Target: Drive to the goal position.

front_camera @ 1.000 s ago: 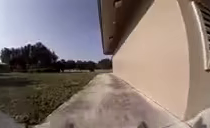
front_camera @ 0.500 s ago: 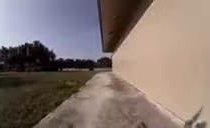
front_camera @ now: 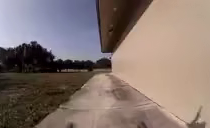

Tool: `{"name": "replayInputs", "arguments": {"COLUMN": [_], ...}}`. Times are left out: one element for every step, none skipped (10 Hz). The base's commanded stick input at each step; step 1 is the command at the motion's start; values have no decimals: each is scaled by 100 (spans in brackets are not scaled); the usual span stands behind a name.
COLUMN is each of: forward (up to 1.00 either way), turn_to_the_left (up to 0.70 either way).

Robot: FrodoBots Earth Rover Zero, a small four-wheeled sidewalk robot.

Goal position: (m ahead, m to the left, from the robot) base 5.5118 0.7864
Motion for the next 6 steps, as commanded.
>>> {"name": "replayInputs", "arguments": {"forward": [100,100,100,100,100,100], "turn_to_the_left": [0,0,0,0,0,0]}}
